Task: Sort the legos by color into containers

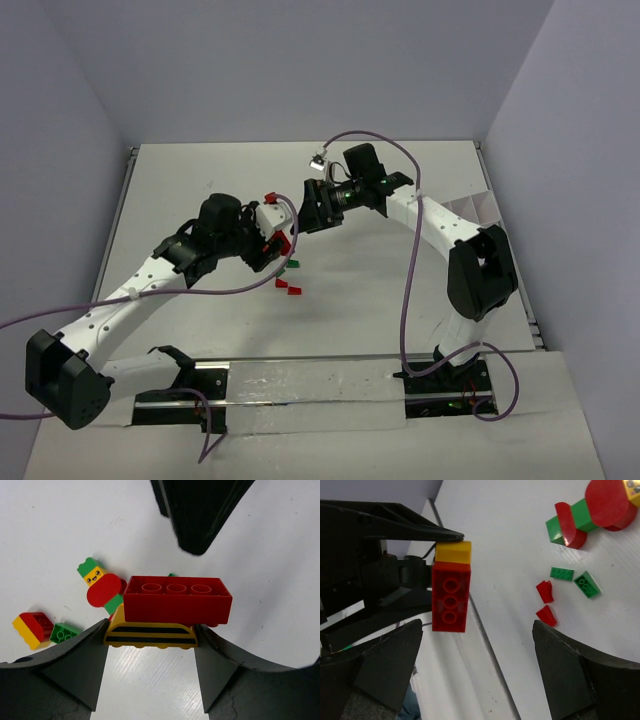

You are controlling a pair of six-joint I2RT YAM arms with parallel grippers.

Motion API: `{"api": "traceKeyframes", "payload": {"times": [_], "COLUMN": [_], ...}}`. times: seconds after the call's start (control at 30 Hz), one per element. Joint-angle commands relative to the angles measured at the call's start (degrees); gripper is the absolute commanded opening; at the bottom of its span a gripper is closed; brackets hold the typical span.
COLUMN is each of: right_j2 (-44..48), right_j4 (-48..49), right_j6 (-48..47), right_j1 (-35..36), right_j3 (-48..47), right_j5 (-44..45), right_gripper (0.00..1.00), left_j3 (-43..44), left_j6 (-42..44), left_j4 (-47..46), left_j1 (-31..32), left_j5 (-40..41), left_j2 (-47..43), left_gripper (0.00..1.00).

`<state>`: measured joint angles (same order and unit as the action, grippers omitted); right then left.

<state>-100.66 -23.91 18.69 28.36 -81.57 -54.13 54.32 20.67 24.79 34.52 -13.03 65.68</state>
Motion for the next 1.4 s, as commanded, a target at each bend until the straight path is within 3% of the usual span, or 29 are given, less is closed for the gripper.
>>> {"api": "traceKeyframes", "payload": {"times": [0.0, 0.27, 0.7, 0.9, 1.03, 1.2, 1.3, 1.37], "right_j2": [-0.9, -1.8, -5.1, -5.7, -5.9, -5.5, -4.7, -4.1], "right_j4": [5.0, 1.8, 3.0, 4.3, 5.1, 5.8, 6.6, 7.0], "right_j6": [4.4, 1.3, 2.0, 3.1, 4.0, 4.4, 4.7, 4.6], "right_j1": [0.3, 1.3, 2.5, 2.8, 2.8, 2.8, 2.5, 2.1], "right_j3": [0.3, -0.9, -0.4, -0.3, -0.2, 0.5, 1.5, 2.3], "right_j5": [-5.5, -4.1, -11.0, -13.0, -14.4, -17.1, -19.0, -19.6], "right_gripper": [0.95, 0.90, 0.73, 0.60, 0.42, 0.11, 0.00, 0.00], "left_j3": [4.0, 4.3, 4.6, 4.1, 4.0, 2.6, 1.4, 0.5], "left_j6": [1.1, 2.0, 3.0, 3.5, 3.7, 3.9, 3.9, 3.9], "left_j4": [-0.6, -0.2, 0.0, -0.1, -0.2, -0.8, -1.1, -1.1], "left_j1": [3.1, 5.7, 7.4, 8.4, 8.7, 8.7, 8.7, 8.7], "left_j5": [1.0, 1.5, 2.1, 2.7, 2.9, 4.1, 4.9, 5.3], "left_j2": [1.4, 2.9, 3.3, 3.7, 3.8, 3.5, 2.9, 2.4], "left_gripper": [0.39, 0.35, 0.35, 0.34, 0.34, 0.33, 0.31, 0.31]}}
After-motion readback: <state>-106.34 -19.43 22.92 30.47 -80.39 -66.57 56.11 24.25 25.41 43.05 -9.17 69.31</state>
